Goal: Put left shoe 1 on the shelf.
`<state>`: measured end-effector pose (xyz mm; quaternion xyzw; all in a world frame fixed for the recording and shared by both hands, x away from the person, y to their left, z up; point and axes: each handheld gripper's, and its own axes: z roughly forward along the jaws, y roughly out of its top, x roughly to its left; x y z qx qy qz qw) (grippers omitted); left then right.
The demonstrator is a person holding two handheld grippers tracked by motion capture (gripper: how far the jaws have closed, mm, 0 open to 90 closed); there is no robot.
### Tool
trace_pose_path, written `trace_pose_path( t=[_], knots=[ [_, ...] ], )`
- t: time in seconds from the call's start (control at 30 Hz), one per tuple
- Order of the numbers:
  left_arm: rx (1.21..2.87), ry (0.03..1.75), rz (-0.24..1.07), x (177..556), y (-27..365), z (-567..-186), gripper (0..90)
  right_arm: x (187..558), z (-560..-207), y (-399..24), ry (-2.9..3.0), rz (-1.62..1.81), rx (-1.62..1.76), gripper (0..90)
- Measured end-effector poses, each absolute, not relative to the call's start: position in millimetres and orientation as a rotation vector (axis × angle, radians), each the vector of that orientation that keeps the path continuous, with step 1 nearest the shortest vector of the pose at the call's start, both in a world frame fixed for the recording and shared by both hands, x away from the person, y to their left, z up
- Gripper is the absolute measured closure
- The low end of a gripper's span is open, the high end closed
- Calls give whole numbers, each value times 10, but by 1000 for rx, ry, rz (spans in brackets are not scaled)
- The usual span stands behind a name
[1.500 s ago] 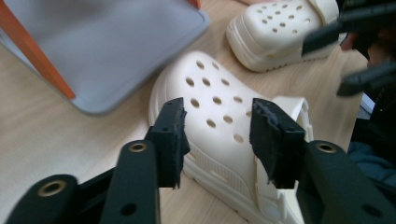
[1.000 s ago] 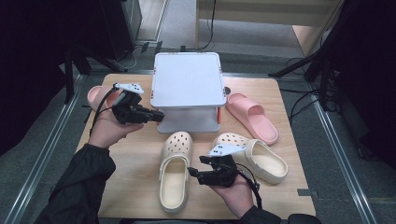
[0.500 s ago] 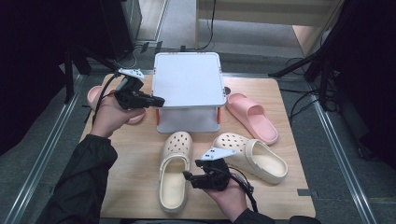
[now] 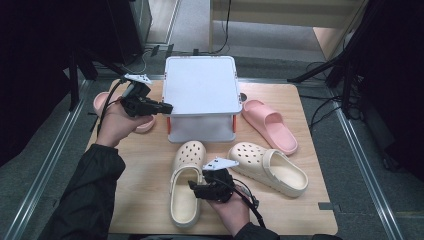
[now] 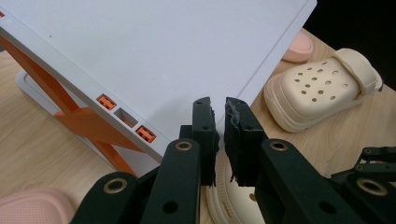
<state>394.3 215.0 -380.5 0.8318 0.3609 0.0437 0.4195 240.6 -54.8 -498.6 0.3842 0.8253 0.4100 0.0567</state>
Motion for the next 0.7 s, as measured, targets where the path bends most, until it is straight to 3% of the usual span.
trace_pose_path(
  t=[0.27,0.53,0.7],
  knots=[
    [2091,894,119,3940,2147,-3803,810,2505,-4974,-527,2477,1187,1191,517],
    [2092,893,127,3923,2147,-3805,802,2558,-4905,-563,2430,1167,1197,753],
    [2095,889,130,3922,2144,-3805,798,2650,-4858,-626,2418,1231,1236,778]
  ],
)
